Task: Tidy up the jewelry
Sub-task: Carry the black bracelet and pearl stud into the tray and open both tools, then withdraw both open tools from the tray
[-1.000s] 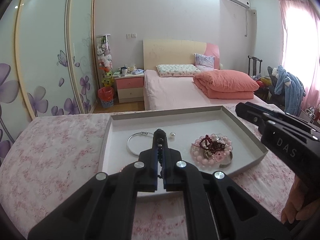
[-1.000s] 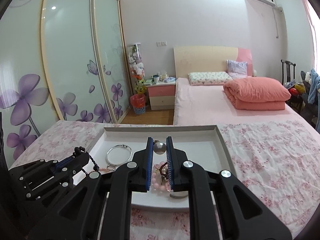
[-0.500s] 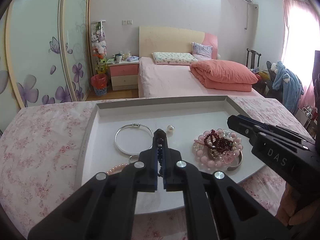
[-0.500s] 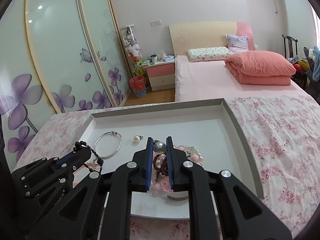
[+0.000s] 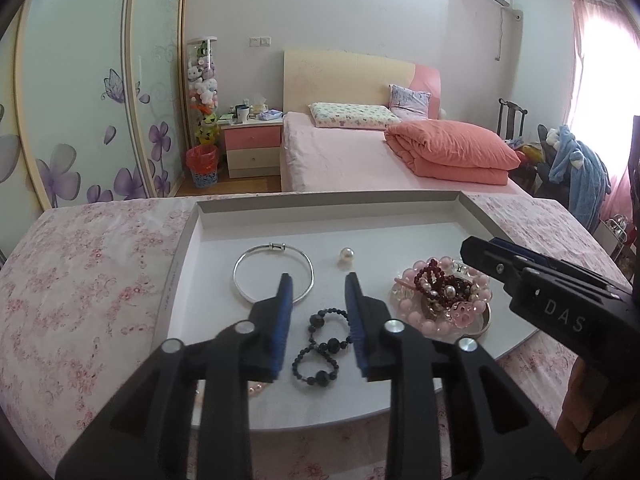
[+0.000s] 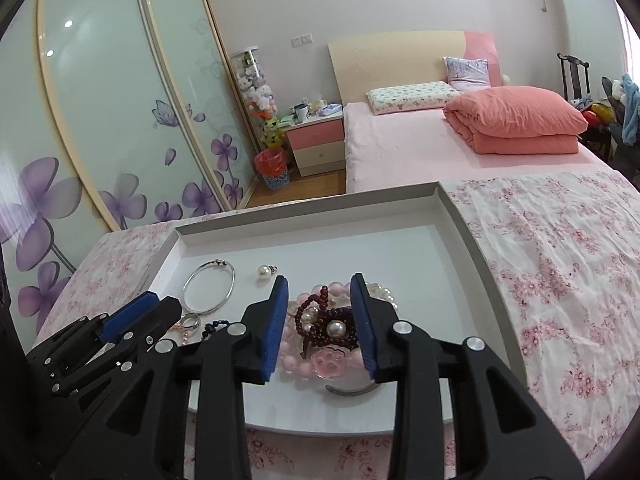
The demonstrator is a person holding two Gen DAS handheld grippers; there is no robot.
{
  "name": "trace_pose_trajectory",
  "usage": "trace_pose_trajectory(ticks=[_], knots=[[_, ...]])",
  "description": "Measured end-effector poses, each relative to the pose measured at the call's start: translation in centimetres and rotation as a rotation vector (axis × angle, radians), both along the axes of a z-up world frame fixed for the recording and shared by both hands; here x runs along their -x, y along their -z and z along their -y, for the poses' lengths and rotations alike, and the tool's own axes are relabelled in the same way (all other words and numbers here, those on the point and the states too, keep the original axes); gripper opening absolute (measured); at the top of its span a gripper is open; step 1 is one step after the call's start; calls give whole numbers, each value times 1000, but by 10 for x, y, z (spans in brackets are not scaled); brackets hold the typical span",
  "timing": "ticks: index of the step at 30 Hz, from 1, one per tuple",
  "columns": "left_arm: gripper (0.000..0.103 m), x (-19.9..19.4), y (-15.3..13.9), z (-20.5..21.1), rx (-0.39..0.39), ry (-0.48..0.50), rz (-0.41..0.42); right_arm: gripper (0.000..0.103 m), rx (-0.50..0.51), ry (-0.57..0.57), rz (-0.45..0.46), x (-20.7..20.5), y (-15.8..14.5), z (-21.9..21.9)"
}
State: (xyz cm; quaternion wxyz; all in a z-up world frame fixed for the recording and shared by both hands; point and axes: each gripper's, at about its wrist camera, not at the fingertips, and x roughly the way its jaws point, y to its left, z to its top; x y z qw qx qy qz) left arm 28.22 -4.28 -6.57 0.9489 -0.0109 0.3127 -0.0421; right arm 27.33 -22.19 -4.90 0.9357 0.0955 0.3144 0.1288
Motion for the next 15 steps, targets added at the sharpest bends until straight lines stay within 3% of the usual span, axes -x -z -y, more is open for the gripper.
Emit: trace_pose_trajectory(ticks=[9, 15], knots=[[32, 4, -2, -5, 4, -15, -2, 34, -1, 6, 2, 1, -1, 3], [40, 19, -11, -12, 13, -27, 11, 34, -3, 5, 10, 13, -7, 8]])
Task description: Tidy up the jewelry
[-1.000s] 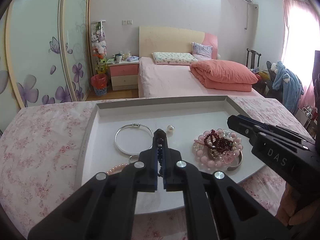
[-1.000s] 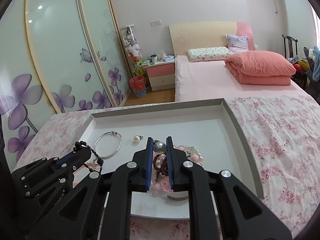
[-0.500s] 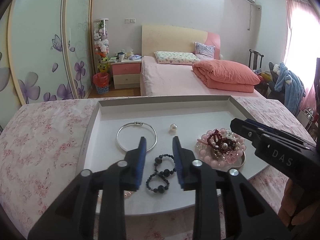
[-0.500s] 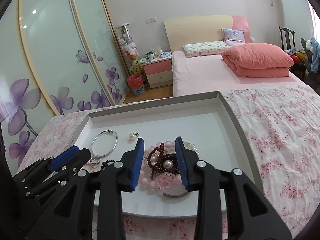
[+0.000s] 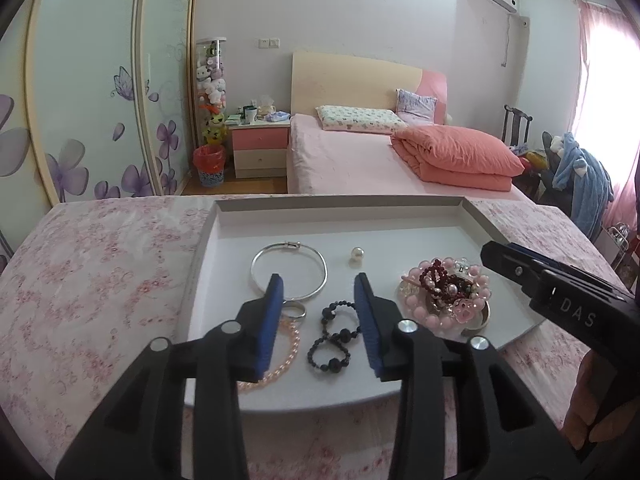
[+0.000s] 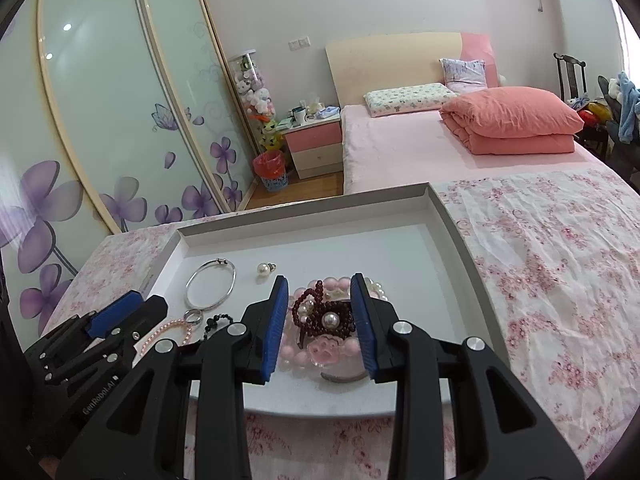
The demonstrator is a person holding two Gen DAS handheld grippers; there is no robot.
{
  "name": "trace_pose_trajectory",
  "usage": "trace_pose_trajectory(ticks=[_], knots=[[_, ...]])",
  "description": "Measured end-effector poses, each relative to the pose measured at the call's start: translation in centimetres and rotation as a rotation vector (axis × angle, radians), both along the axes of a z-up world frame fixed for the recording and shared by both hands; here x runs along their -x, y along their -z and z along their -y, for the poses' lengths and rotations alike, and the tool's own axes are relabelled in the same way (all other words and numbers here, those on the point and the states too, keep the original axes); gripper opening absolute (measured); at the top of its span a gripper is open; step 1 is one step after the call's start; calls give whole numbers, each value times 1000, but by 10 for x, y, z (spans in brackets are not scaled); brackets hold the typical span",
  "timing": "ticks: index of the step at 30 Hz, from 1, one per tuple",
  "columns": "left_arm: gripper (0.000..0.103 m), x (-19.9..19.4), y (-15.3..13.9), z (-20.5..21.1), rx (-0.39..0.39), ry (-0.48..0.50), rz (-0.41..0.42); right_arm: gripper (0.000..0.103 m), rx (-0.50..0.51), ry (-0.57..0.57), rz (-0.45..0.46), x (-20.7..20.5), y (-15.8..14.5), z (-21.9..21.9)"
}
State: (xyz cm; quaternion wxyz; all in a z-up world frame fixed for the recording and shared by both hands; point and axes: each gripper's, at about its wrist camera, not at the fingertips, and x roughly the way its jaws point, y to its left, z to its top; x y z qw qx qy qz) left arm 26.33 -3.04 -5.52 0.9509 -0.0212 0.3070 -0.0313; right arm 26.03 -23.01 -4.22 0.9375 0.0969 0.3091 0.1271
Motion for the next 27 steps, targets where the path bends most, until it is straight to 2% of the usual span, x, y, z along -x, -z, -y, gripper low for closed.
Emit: trace_pose_trajectory(ticks=[3, 7, 9, 14, 19, 25, 27], knots=[[47, 19, -9, -8, 10, -6, 21, 35, 1, -7, 8, 12, -6, 2], [56, 46, -18, -18, 20, -12, 40, 52, 8, -21, 40, 41, -15, 4], [61, 59, -21, -22, 25, -10, 47, 55, 18, -31, 55, 55, -18, 3], [81, 97, -29, -31, 28, -17, 80, 66, 28, -34, 88, 90, -27, 4], [97, 126, -36, -32, -1, -27, 119, 83, 47, -12, 125, 120, -35, 7], [99, 148, -40, -32, -5, -35, 132, 101, 76, 14, 179, 148, -38, 7], [99, 155, -39, -32, -4, -40, 139, 101, 85, 30, 197, 156, -38, 8]])
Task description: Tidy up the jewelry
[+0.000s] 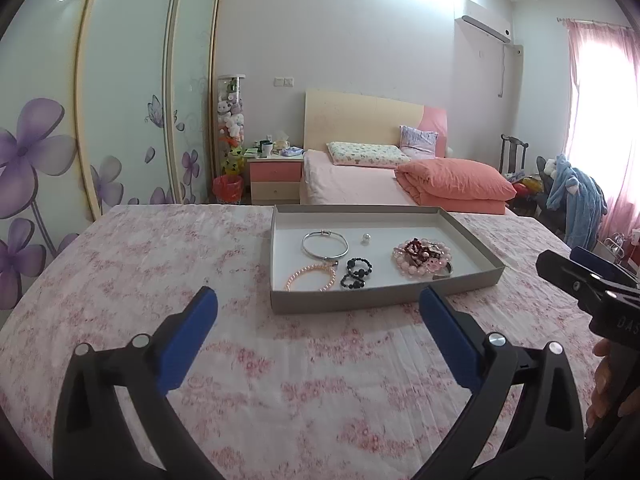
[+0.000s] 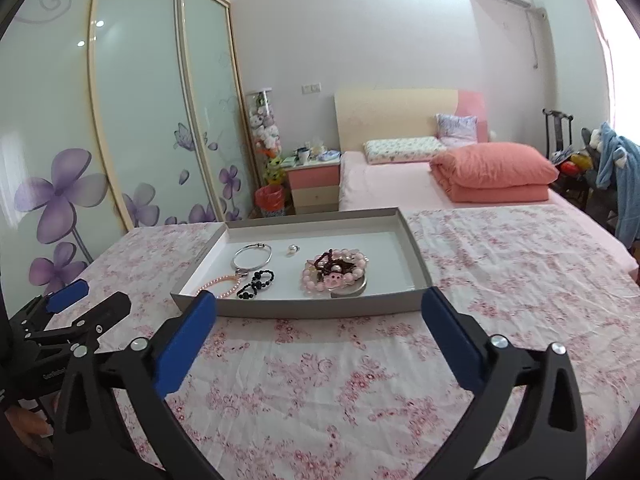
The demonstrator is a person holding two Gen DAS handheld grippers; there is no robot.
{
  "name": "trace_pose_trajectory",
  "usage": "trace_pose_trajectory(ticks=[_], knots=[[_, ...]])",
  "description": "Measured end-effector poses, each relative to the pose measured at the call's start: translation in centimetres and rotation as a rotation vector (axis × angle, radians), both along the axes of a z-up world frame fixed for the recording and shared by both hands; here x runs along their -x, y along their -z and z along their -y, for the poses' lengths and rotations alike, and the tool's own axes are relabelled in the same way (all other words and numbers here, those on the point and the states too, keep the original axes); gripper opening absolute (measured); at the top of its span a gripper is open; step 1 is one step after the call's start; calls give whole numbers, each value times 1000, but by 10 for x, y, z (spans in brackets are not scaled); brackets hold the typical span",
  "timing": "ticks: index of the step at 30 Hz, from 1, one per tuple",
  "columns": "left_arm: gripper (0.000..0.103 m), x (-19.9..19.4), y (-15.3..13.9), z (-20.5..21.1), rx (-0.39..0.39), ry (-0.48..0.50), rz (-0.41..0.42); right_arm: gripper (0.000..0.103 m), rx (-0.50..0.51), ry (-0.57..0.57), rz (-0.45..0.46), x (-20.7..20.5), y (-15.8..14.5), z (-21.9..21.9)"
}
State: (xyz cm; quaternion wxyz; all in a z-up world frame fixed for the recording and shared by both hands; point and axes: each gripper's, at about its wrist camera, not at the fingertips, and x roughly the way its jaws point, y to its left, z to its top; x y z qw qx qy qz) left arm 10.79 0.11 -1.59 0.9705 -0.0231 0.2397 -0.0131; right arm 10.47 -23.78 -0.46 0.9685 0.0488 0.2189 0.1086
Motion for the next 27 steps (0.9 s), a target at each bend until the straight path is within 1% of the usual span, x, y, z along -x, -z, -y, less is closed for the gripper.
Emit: trace_pose_trajectory(ticks=[6, 13, 22, 27], knots=[[99, 25, -1, 2, -12, -20, 44, 101, -4, 40, 52, 22, 1, 9], [99, 42, 0, 2, -15, -25, 59, 101, -10, 13, 77, 41, 8, 8], [99, 48, 3, 2, -4, -21, 58, 101, 17, 13, 108, 52, 14, 6], [99, 48, 3, 1, -2, -24, 56, 101, 7, 17, 106, 52, 14, 8]])
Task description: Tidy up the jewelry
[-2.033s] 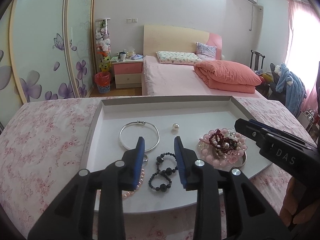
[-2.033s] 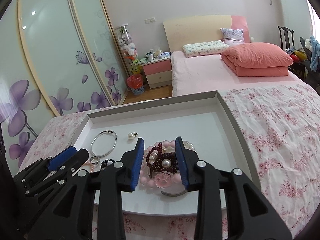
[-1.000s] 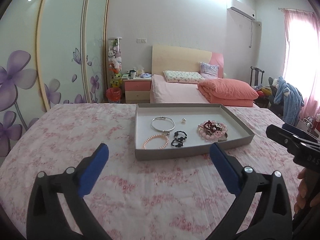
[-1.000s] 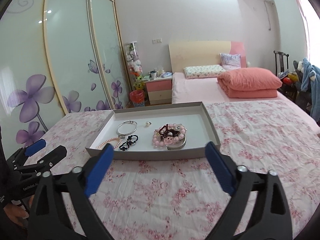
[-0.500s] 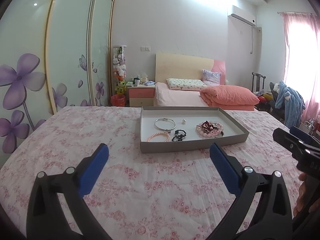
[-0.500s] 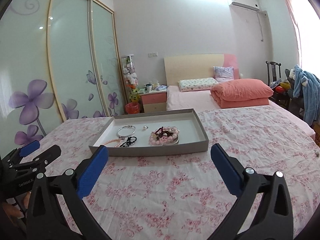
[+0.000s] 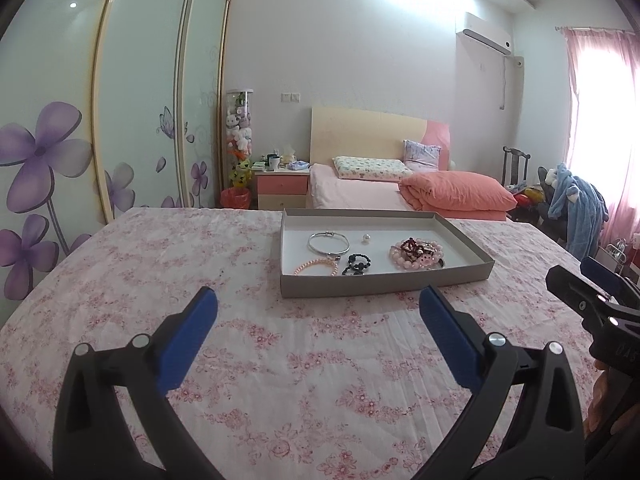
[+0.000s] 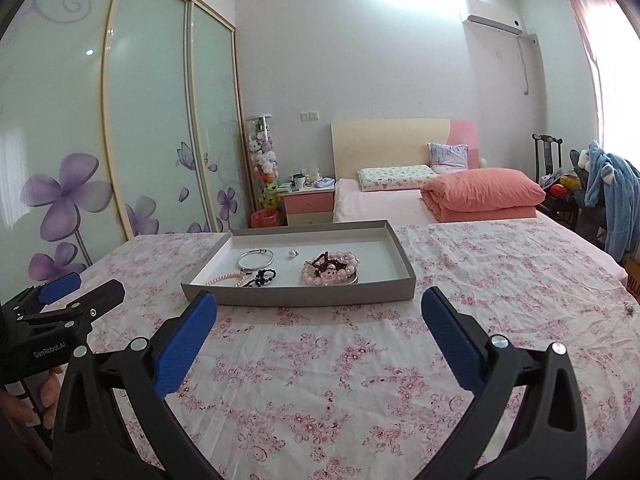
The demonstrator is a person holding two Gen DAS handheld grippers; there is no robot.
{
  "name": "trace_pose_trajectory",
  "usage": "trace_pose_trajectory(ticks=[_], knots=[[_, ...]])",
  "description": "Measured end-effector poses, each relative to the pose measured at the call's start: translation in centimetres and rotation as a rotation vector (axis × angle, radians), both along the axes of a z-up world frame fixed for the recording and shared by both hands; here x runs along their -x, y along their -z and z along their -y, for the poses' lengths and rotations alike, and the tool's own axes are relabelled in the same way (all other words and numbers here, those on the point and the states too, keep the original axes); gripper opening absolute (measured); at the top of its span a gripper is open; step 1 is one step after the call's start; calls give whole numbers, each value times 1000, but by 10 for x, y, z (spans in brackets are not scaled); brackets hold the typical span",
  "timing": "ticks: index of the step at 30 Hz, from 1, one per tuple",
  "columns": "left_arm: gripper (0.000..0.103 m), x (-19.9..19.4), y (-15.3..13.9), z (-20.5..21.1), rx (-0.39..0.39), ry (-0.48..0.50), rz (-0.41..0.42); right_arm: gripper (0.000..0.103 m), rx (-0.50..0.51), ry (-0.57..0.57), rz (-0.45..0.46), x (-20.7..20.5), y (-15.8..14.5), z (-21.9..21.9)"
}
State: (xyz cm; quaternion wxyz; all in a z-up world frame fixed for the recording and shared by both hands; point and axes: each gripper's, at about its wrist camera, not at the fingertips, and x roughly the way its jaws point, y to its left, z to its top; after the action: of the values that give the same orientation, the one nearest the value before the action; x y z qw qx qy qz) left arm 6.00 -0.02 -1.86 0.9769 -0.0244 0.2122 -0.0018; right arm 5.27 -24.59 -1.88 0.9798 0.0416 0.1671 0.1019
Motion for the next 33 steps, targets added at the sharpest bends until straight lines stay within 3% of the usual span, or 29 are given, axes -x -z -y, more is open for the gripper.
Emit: trace_pose_trajectory(ticks=[33], knots=[[99, -5, 7, 2, -4, 0, -27, 101, -14, 1, -20, 0, 4, 0]])
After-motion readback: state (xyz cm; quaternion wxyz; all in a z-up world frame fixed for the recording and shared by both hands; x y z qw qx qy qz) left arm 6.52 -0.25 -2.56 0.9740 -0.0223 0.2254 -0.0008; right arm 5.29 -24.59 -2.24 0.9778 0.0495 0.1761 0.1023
